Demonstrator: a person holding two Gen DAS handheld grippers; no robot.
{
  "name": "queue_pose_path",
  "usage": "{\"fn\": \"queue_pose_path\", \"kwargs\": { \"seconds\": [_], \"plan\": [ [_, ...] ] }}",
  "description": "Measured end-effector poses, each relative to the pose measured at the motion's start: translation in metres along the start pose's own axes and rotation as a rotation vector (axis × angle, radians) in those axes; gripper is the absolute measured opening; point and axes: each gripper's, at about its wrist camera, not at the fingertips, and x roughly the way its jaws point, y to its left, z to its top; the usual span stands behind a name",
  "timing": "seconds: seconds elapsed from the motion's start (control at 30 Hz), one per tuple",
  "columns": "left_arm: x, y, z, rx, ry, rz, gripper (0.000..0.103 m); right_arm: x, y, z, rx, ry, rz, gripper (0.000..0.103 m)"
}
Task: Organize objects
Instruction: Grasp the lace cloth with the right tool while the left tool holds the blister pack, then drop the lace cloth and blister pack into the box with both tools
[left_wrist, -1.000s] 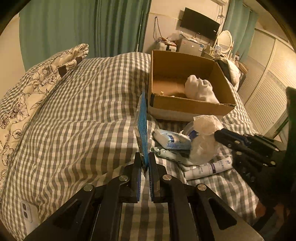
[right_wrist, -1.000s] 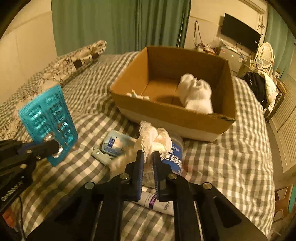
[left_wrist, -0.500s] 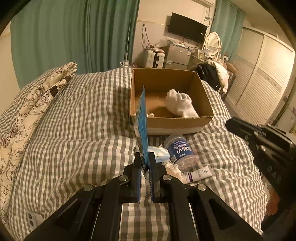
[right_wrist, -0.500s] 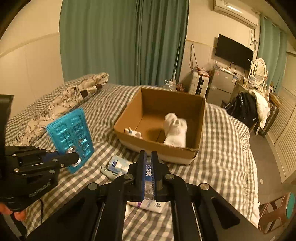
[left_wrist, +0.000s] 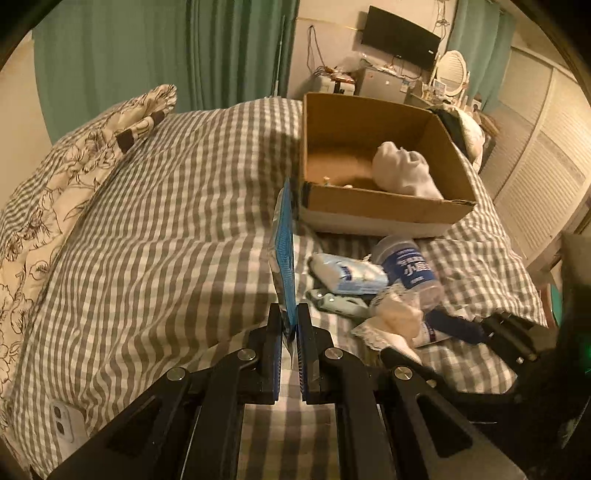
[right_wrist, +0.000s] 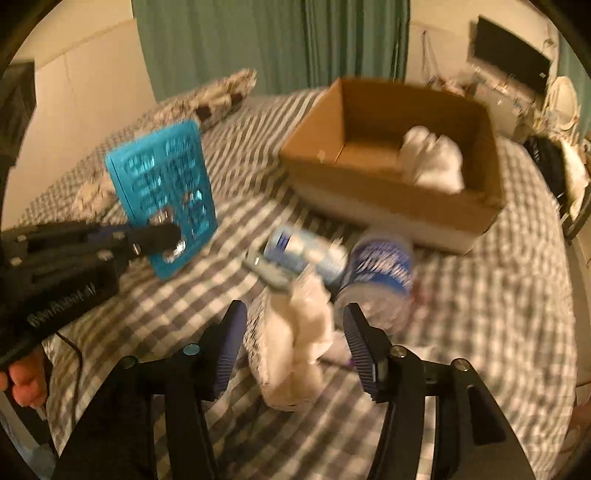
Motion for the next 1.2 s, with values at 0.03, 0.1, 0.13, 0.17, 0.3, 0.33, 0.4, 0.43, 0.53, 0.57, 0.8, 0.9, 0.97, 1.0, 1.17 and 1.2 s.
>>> {"fn": "queue_pose_path", "kwargs": {
  "seconds": [0.03, 0.1, 0.13, 0.17, 0.3, 0.33, 0.4, 0.43, 0.53, 0.57, 0.8, 0.9, 0.97, 1.0, 1.17, 1.2],
  "plan": [
    [0.002, 0.001, -0.001, -0.001, 0.002, -0.001, 0.007, 0.008, 0.001, -0.002, -0.004, 0.025, 0.002, 0.055],
    [0.004, 0.004, -0.002, -0.004, 0.009, -0.003, 0.007, 0.022, 0.003, -0.006, -0.018, 0.081, 0.007, 0.055],
    [0.004, 0.004, -0.001, -0.005, 0.011, -0.004, 0.007, 0.027, 0.005, -0.008, -0.027, 0.101, -0.004, 0.054],
    [0.003, 0.005, -0.001, -0.004, 0.010, -0.006, 0.007, 0.029, 0.005, -0.009, -0.032, 0.109, -0.021, 0.049],
    [-0.006, 0.005, 0.008, 0.013, -0.014, -0.006, 0.007, 0.015, 0.001, -0.006, -0.021, 0.064, -0.026, 0.014],
    [-0.010, 0.003, 0.012, 0.023, -0.024, -0.002, 0.007, 0.005, -0.002, -0.004, -0.022, 0.034, -0.039, 0.014],
    [-0.018, -0.001, 0.024, 0.052, -0.049, 0.007, 0.007, -0.017, -0.010, 0.006, -0.012, -0.024, -0.051, 0.013],
    [-0.022, -0.005, 0.030, 0.066, -0.061, 0.007, 0.007, -0.026, -0.013, 0.010, -0.008, -0.046, -0.054, 0.013],
    [-0.030, -0.015, 0.052, 0.099, -0.089, -0.033, 0.007, -0.058, -0.028, 0.032, 0.003, -0.128, -0.083, 0.013],
    [-0.030, -0.020, 0.060, 0.108, -0.095, -0.040, 0.007, -0.066, -0.034, 0.040, 0.010, -0.153, -0.088, 0.013],
    [-0.010, -0.046, 0.118, 0.159, -0.131, -0.039, 0.007, -0.090, -0.068, 0.101, 0.049, -0.270, -0.141, 0.013],
    [0.012, -0.055, 0.141, 0.165, -0.122, -0.049, 0.007, -0.079, -0.082, 0.122, 0.060, -0.275, -0.141, 0.013],
    [0.029, -0.061, 0.155, 0.168, -0.107, -0.060, 0.007, -0.068, -0.091, 0.134, 0.069, -0.274, -0.146, 0.013],
    [0.037, -0.064, 0.160, 0.169, -0.101, -0.066, 0.007, -0.061, -0.096, 0.140, 0.077, -0.273, -0.146, 0.013],
    [0.077, -0.075, 0.178, 0.186, -0.069, -0.060, 0.009, -0.030, -0.123, 0.158, 0.123, -0.275, -0.128, 0.018],
    [0.085, -0.076, 0.179, 0.184, -0.057, -0.058, 0.009, -0.024, -0.128, 0.161, 0.131, -0.279, -0.131, 0.021]
  ]
}}
